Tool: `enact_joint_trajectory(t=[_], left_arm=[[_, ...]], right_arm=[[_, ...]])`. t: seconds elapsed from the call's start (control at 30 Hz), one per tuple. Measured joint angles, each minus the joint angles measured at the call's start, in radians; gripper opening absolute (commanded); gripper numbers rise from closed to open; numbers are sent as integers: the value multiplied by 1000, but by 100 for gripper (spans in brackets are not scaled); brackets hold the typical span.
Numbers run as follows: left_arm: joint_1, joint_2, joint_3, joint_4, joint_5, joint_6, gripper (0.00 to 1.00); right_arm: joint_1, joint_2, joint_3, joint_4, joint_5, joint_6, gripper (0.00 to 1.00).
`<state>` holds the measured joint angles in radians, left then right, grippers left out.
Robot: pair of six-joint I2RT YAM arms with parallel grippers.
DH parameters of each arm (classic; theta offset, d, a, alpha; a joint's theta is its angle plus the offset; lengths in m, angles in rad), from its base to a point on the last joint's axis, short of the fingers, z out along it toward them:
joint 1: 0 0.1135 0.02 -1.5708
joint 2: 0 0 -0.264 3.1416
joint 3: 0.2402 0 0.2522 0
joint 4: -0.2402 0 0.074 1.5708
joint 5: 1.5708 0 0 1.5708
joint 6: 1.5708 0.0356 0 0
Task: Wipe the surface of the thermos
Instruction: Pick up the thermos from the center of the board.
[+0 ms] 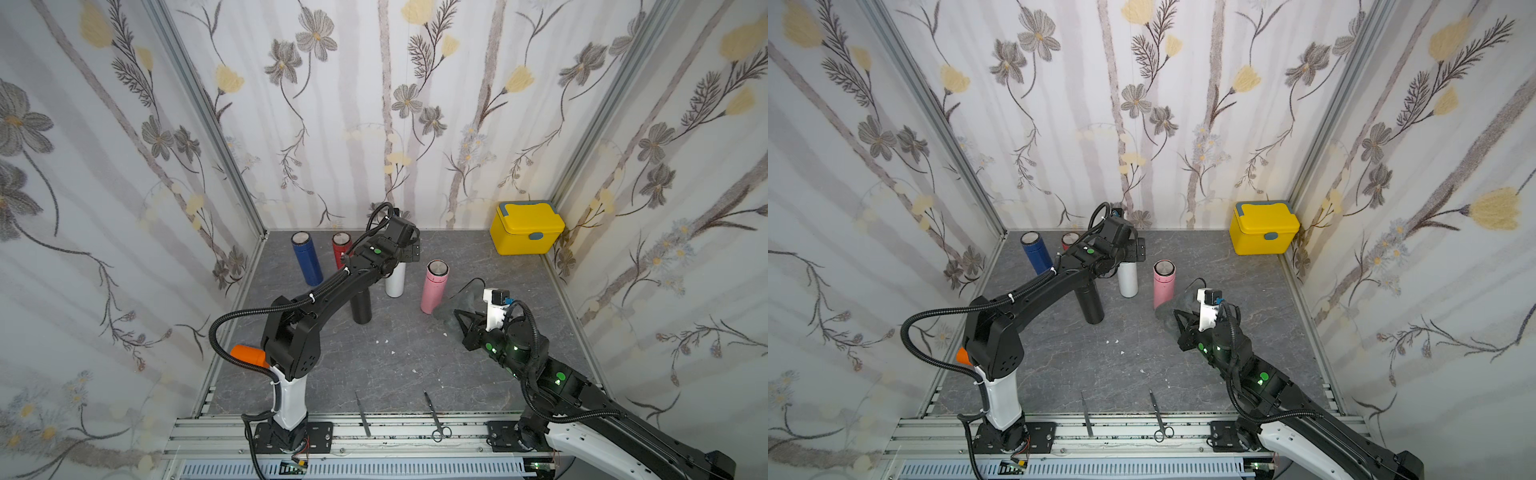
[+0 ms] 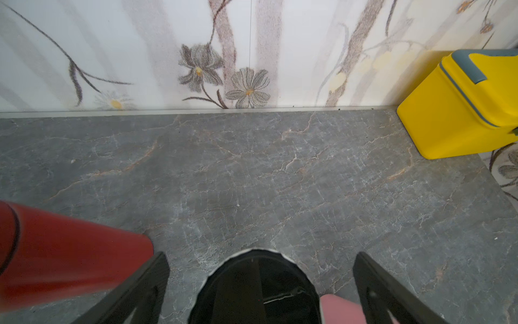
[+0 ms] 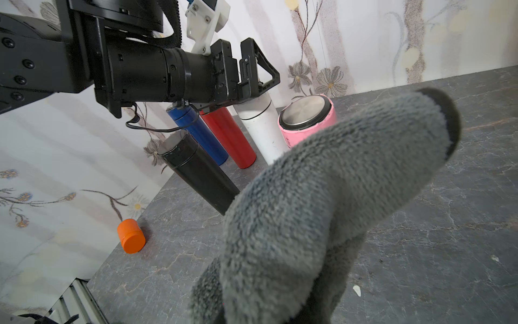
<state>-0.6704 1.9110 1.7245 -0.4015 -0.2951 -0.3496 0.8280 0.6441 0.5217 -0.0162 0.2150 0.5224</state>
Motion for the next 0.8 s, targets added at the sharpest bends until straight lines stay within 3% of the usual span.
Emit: enact_joint_trajectory(t=[0.5,0.67,0.8], left_arm=[[-7,46,-60,13,-21,-16,85],[-6,48,-74,58,-40,-16,63],[-6,35,-97,80,-53,2,23]], right_arm=[[-47,-19,-32,-10,-26,1,0],[-50,-21,-32,-10,-27,9,0],[-51,-20,-32,-9,-31,9,0]])
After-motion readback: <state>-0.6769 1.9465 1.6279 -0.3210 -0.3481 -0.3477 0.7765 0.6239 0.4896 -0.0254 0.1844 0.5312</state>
